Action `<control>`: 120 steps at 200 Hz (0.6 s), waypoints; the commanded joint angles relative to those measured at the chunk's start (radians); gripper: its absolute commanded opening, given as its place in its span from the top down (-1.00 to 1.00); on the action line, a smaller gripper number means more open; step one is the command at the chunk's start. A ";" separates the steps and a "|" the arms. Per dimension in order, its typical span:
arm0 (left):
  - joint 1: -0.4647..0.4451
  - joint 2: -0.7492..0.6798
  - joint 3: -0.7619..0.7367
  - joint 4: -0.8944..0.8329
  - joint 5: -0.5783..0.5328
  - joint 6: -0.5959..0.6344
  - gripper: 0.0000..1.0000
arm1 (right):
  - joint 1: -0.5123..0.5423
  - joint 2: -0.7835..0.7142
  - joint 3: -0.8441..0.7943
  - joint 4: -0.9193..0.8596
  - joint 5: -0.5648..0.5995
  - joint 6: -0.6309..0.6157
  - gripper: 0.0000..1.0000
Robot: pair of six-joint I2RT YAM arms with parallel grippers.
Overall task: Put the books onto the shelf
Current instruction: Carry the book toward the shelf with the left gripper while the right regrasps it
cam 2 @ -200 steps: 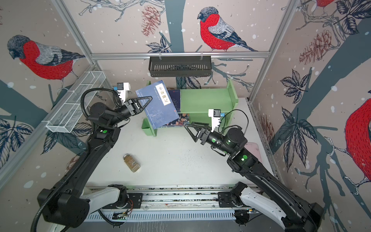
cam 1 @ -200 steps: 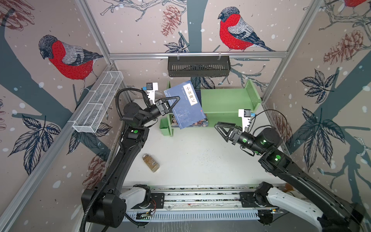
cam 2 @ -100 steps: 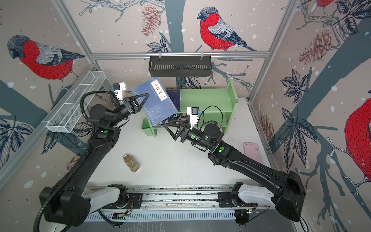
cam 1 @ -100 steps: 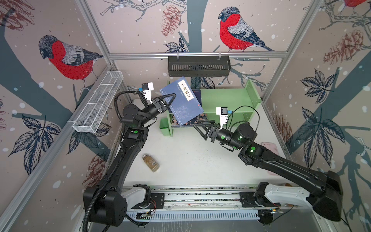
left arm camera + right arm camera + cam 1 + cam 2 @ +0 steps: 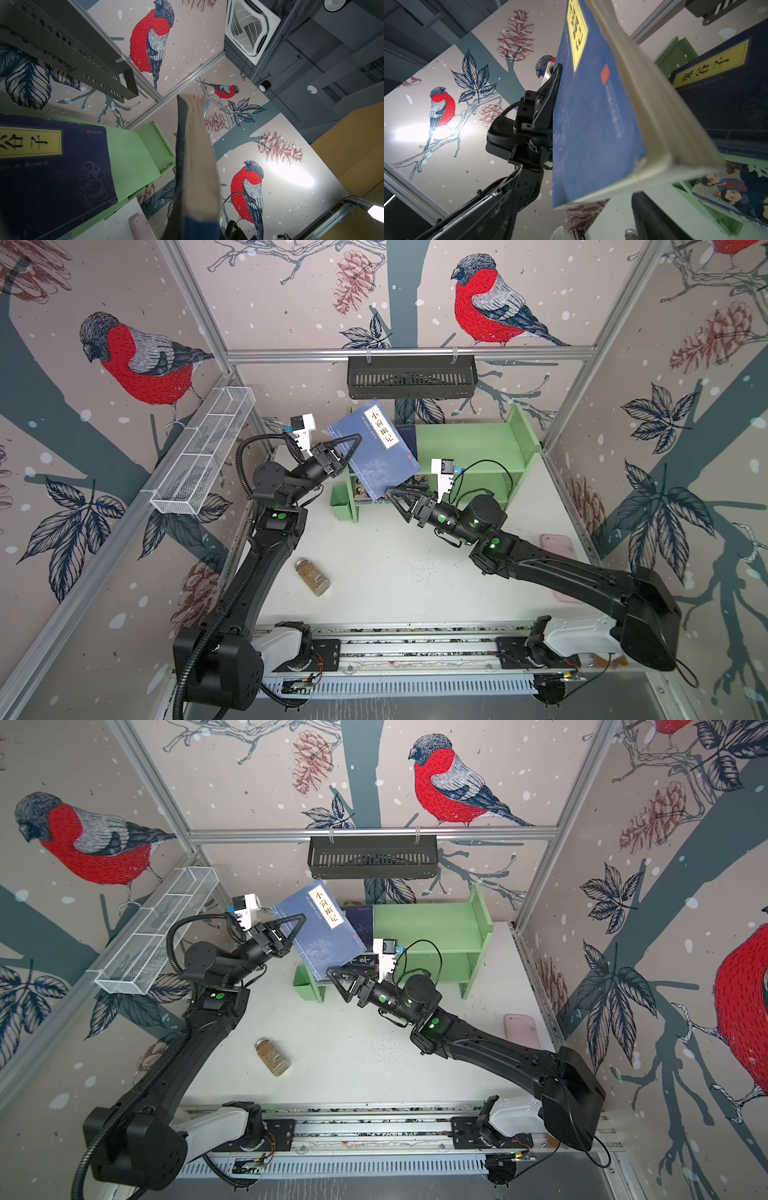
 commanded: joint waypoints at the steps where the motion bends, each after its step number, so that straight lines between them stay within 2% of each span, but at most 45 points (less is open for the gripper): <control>1: 0.001 -0.010 0.002 0.110 0.003 -0.047 1.00 | 0.001 0.027 0.026 0.089 0.007 0.009 -0.67; 31: 0.001 -0.017 -0.038 0.112 0.006 -0.042 1.00 | -0.006 0.066 0.064 0.109 -0.005 0.011 -0.38; 61: 0.001 -0.017 -0.046 0.107 0.008 -0.038 1.00 | -0.028 0.092 0.091 0.130 -0.046 0.026 0.21; 72: 0.001 -0.020 -0.051 0.104 0.009 -0.032 1.00 | -0.040 0.094 0.092 0.136 -0.063 0.033 0.49; 83: 0.001 -0.023 -0.060 0.101 0.009 -0.029 1.00 | -0.053 0.092 0.092 0.137 -0.082 0.041 0.63; 94: 0.001 -0.028 -0.073 0.098 0.008 -0.022 0.77 | -0.068 0.090 0.093 0.131 -0.108 0.050 0.69; 113: 0.001 -0.039 -0.093 0.084 0.009 0.003 0.37 | -0.101 0.081 0.099 0.107 -0.173 0.064 0.93; 120: 0.001 -0.044 -0.097 0.078 0.012 0.018 0.25 | -0.113 0.073 0.100 0.092 -0.196 0.066 0.95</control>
